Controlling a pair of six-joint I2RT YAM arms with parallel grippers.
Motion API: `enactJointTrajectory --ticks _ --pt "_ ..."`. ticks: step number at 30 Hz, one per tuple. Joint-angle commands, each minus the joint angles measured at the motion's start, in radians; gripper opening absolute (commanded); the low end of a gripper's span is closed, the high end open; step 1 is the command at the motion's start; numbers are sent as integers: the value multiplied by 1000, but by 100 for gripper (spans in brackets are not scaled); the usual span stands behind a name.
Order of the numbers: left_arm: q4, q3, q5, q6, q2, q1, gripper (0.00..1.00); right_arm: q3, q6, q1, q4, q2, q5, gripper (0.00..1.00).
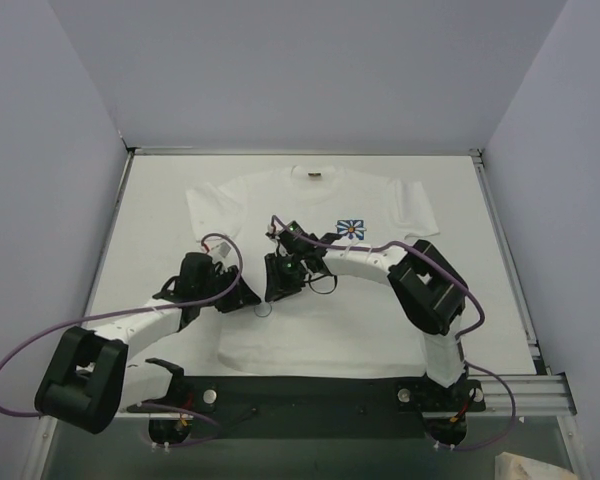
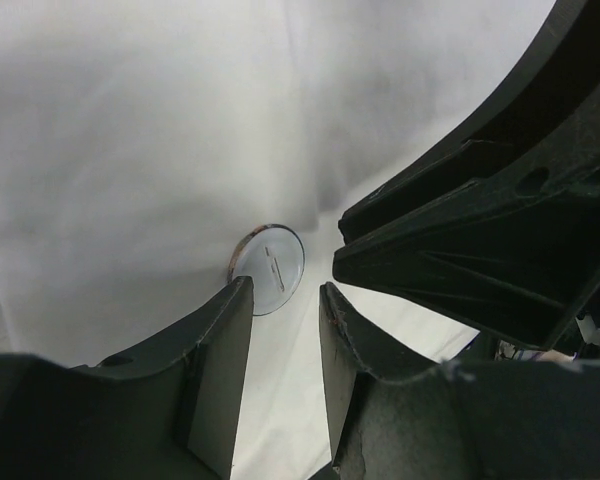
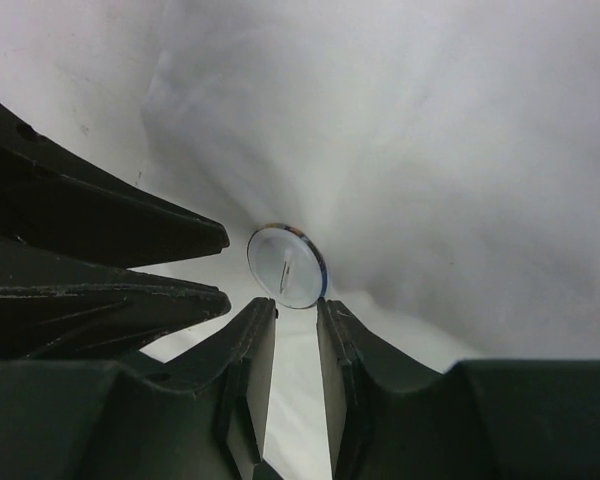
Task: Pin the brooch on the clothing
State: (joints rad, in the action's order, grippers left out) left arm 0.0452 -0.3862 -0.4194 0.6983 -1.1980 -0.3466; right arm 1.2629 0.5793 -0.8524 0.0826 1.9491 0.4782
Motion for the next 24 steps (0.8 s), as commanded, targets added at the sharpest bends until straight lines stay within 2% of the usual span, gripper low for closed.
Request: enactJointTrajectory --ticks 1,11,24 --pt "73 7 -22 -14 -24 8 43 46 21 -13 37 30 11 24" --pt "81 12 -30 -26 -100 20 38 55 24 -14 48 62 26 20" --pt "108 67 -24 -11 -97 21 36 35 34 -20 26 103 60 18"
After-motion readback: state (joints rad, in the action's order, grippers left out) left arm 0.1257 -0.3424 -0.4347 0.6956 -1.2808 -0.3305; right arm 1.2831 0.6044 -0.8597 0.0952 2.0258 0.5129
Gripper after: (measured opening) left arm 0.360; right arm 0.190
